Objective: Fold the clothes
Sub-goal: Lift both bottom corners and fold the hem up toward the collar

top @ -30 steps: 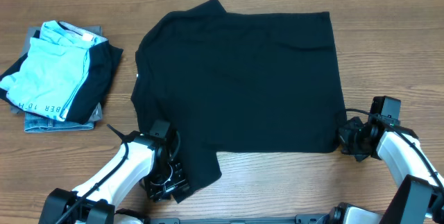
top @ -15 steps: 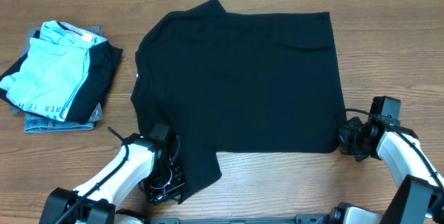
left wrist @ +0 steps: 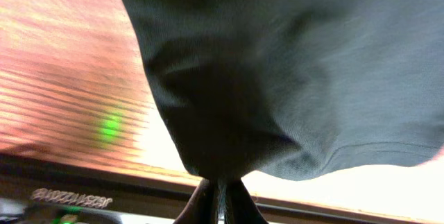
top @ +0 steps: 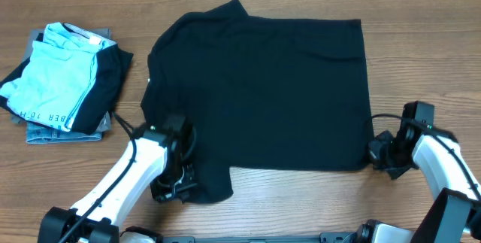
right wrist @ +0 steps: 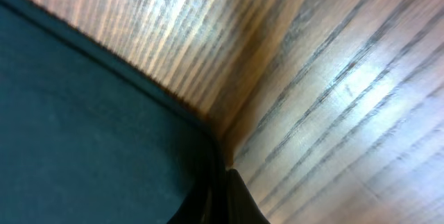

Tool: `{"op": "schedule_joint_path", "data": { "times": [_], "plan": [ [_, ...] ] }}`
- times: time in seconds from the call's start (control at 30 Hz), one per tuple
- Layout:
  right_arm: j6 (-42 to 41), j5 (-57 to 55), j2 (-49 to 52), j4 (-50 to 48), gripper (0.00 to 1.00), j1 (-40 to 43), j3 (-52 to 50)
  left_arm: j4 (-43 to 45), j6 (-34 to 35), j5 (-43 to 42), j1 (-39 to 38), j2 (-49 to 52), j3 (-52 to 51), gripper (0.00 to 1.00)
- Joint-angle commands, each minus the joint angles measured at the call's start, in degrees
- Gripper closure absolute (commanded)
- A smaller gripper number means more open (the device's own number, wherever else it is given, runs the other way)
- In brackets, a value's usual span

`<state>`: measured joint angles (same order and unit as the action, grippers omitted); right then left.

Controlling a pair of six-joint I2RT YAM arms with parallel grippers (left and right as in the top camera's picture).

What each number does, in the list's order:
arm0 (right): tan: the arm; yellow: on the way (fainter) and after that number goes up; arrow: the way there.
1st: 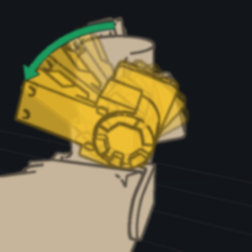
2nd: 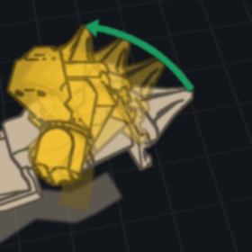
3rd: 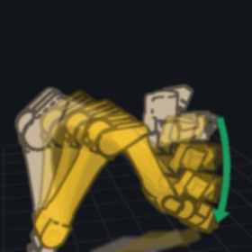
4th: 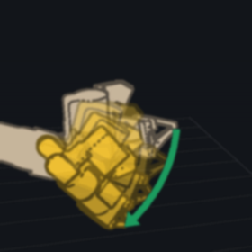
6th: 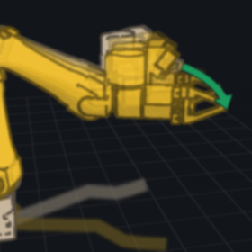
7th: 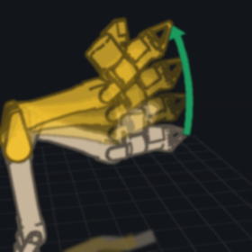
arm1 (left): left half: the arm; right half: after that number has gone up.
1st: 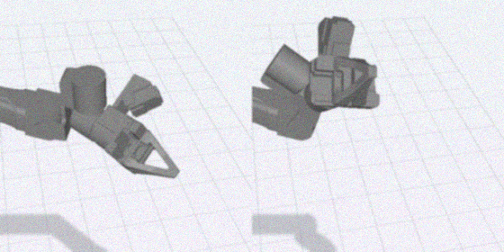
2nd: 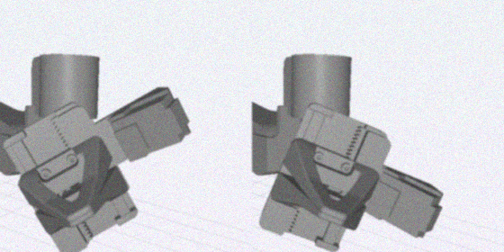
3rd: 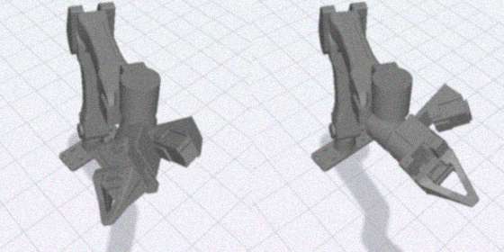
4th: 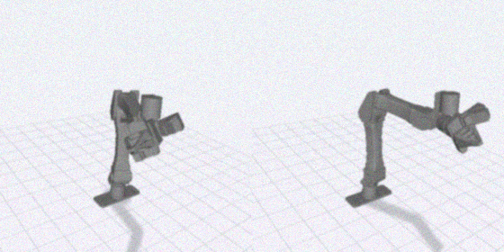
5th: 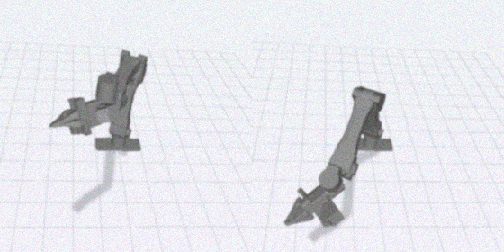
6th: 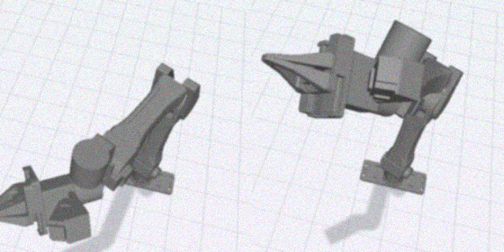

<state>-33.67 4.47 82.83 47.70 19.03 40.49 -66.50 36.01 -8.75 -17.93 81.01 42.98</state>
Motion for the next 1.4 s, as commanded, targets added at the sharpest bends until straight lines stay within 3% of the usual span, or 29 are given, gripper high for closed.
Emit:
{"op": "schedule_joint_path", "data": {
  "times": [0.0,0.4,0.97,1.37],
  "plan": [
    [1.2,-2.5,0.2,2.2,0.96,0.0,5.1,-3.6,-1.7,5.8,-0.1,0.1,7.1,0.96],
    [2.7,-2.4,0.2,5.5,0.96,0.0,7.9,-10.0,-2.4,10.6,0.0,-1.3,19.7,0.96],
    [3.7,-0.3,0.2,11.7,0.96,-0.2,21.4,-4.2,-2.4,13.9,0.2,-1.3,30.5,0.96],
    [3.7,-0.5,0.2,8.7,0.96,-4.4,21.5,-3.9,-8.2,14.0,9.4,-1.2,39.8,0.96]
  ]
}}
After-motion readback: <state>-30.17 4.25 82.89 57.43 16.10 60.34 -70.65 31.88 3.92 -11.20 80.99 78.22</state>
